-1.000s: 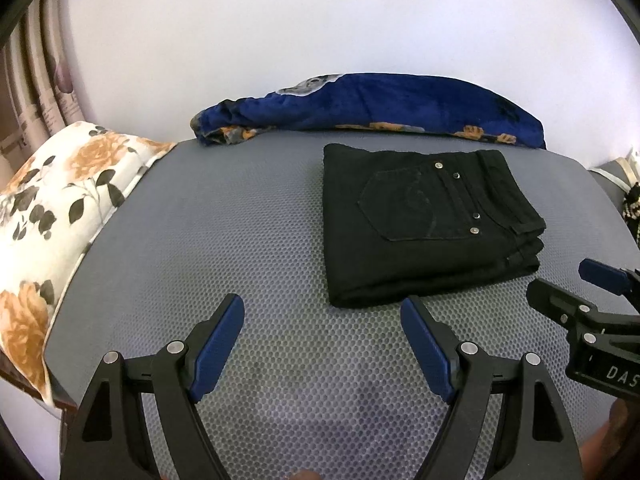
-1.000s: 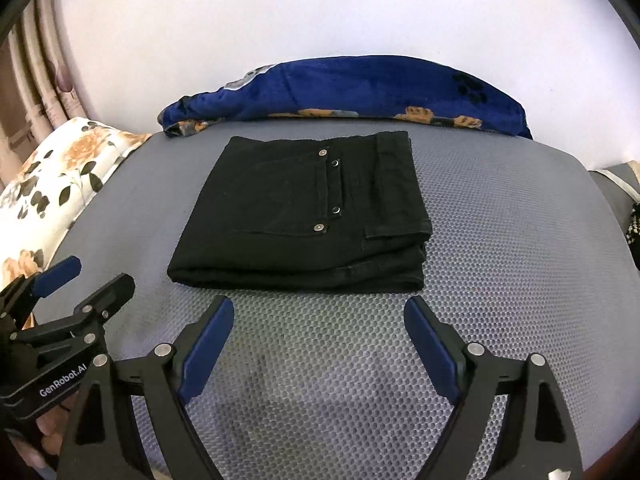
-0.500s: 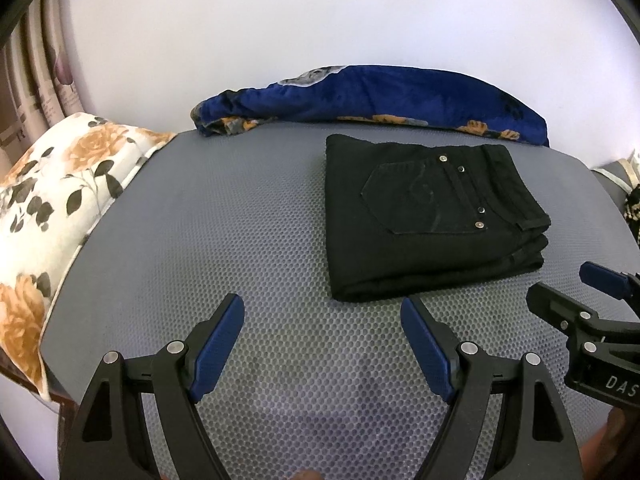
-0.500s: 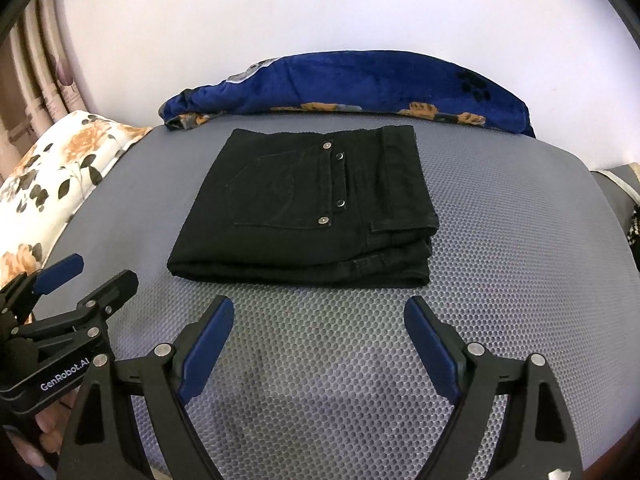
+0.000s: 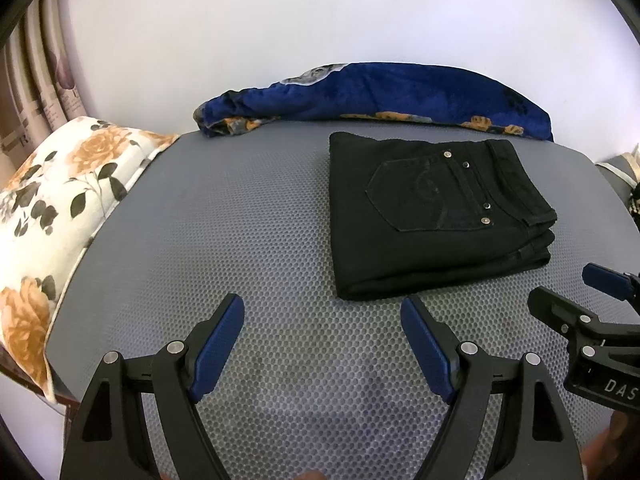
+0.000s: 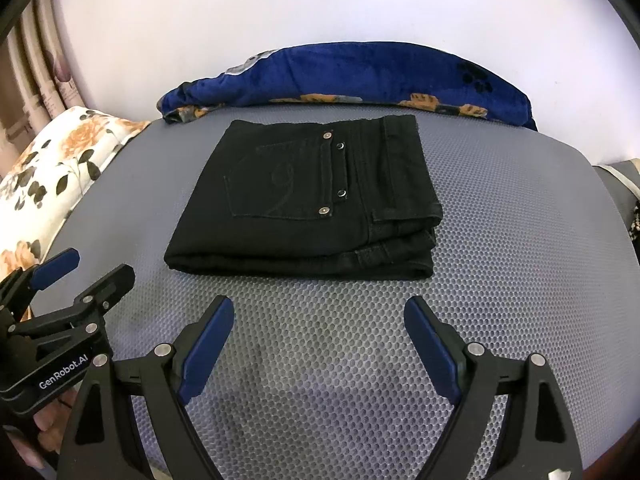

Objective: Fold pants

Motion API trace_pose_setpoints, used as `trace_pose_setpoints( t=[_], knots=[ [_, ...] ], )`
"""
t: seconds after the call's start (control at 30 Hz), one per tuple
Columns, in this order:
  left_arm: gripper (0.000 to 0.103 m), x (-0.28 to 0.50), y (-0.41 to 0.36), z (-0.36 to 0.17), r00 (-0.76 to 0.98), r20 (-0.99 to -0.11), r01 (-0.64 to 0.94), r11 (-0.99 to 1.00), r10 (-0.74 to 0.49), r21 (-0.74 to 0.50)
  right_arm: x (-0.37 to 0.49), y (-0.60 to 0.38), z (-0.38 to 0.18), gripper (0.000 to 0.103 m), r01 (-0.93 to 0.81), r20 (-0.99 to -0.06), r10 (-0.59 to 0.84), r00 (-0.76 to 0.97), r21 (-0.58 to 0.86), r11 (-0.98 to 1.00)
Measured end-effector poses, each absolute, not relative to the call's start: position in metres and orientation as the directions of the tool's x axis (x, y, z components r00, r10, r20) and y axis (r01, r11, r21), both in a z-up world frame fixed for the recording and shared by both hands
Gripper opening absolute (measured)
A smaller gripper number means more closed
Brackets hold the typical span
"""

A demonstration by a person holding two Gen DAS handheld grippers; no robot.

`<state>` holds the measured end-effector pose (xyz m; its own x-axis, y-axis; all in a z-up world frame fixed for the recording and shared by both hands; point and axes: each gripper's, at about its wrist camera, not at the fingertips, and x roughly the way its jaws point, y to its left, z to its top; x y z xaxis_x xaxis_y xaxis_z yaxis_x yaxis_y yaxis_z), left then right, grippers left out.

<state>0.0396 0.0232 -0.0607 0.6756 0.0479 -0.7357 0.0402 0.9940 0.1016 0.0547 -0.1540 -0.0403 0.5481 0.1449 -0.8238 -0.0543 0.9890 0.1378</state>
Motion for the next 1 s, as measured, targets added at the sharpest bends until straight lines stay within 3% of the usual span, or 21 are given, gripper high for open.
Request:
trace_pose_setpoints(
  t=[1.0],
  knots=[
    [0.081, 0.0422, 0.0215, -0.0681, 0.665, -0.745, 0.060, 0.990, 0.054, 0.125, 0.0553, -0.1535, -0.0471, 0.085, -0.049, -0.836, 0.150, 0.527, 0.146, 0.988]
  ],
)
